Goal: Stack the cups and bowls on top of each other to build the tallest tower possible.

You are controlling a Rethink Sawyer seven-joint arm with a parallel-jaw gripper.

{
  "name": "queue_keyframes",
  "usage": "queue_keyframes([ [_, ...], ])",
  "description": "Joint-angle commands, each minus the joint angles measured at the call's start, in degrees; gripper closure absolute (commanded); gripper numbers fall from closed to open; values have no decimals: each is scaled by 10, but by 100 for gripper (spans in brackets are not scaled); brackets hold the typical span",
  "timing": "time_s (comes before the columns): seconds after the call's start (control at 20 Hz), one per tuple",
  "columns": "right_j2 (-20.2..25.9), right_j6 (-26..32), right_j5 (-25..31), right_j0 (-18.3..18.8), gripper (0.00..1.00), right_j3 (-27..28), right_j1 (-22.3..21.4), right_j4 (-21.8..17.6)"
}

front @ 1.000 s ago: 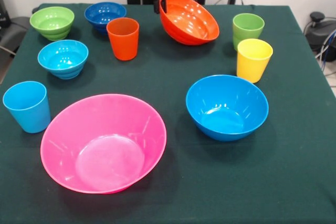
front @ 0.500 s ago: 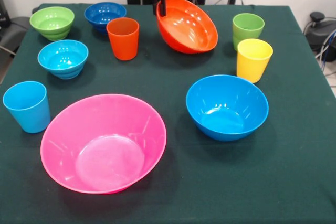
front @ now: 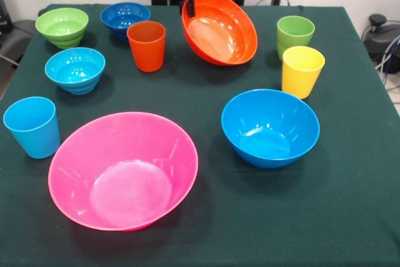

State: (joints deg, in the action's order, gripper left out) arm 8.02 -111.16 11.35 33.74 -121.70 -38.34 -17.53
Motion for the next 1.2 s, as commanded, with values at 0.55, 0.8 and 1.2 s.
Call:
queue_keyframes([
  [0.55,58,-27,76,1,100,33,-30,31],
  [0.8,45,-47,68,-12,100,-7,-73,36],
  [1.2,54,-24,134,-9,100,7,-94,55],
])
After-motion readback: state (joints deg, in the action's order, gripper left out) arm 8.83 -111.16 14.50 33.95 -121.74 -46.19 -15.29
